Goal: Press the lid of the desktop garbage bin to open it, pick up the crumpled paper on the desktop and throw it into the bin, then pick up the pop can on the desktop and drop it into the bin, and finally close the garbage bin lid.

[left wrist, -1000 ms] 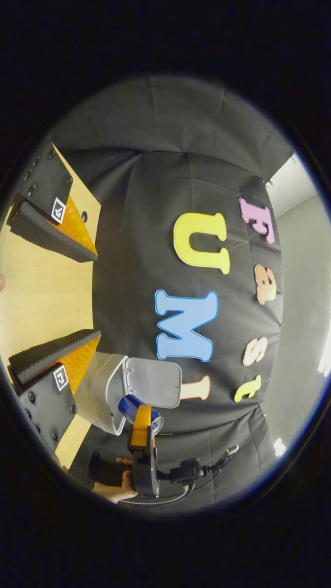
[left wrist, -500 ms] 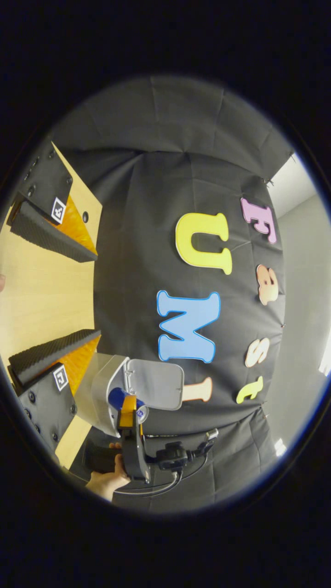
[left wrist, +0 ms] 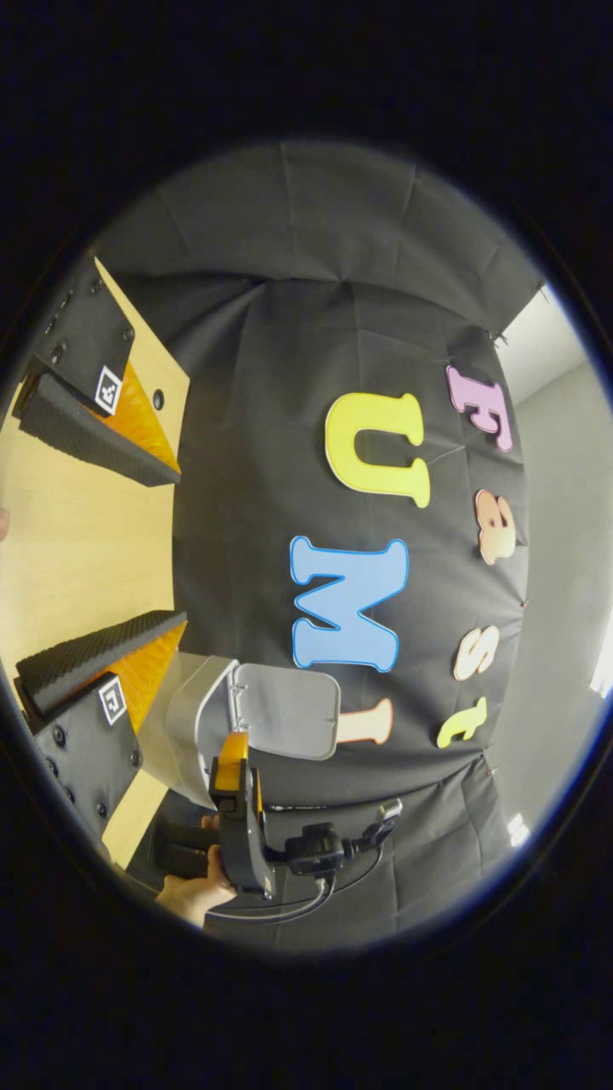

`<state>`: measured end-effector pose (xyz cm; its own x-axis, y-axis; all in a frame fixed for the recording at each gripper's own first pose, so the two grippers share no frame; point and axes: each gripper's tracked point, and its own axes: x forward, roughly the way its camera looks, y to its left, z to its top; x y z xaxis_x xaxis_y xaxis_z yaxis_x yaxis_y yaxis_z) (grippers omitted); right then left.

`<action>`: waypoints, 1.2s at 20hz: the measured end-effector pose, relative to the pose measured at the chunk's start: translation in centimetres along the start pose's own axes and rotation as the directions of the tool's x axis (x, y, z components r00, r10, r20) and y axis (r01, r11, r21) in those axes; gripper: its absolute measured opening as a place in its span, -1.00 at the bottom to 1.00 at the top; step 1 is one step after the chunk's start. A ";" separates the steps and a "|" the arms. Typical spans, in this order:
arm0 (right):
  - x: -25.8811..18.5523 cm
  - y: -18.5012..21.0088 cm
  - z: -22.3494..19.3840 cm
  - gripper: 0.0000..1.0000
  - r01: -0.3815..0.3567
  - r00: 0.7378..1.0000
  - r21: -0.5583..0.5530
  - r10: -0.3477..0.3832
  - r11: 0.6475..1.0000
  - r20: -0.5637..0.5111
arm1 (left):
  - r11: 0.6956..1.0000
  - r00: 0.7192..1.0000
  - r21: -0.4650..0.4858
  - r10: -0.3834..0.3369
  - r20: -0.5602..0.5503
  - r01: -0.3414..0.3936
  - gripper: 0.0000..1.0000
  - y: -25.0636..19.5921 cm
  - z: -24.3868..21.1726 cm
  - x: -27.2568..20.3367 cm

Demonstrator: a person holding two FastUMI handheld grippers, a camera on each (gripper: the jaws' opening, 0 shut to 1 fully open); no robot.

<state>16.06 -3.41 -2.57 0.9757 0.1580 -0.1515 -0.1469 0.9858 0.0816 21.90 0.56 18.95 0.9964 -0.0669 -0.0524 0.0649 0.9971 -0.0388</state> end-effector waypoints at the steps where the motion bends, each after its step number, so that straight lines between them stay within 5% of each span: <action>1: -0.5 0.1 0.1 0.91 -0.001 1.000 0.004 0.001 1.000 0.003 | 1.000 1.000 -0.001 -0.005 0.002 0.005 0.92 -0.2 0.2 0.1; 14: -4.5 -2.7 4.5 1.00 0.037 0.994 0.026 -0.039 0.999 0.104 | 0.997 0.996 -0.023 -0.077 0.041 0.078 0.92 -4.8 3.0 1.9; 24: -3.5 -3.8 10.2 0.89 0.056 0.980 0.015 -0.058 0.998 0.191 | 0.999 0.998 -0.017 -0.041 0.045 0.042 0.90 -4.1 3.6 1.1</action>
<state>14.85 -8.31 7.66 0.9956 0.0869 0.0354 -0.0898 0.9921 0.0882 22.95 -3.50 22.68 0.9943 -0.1063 -0.0056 0.1057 0.9927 -0.0582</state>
